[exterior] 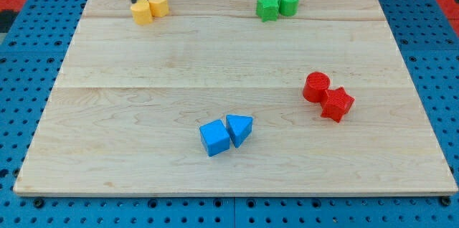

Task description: Adjust the yellow hexagon diagonally bottom right to the yellow heart

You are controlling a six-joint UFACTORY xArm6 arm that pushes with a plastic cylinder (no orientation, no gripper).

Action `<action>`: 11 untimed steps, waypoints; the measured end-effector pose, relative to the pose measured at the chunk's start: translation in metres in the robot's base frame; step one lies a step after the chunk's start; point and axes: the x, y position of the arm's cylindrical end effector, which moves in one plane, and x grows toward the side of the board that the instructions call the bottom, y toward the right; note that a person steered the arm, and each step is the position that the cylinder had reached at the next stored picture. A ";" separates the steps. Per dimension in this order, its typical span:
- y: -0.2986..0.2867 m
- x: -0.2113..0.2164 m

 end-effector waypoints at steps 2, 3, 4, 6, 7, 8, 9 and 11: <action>0.030 -0.051; 0.109 -0.031; 0.086 -0.002; 0.054 -0.022; 0.028 0.007; 0.020 0.047; 0.089 0.089; 0.329 0.062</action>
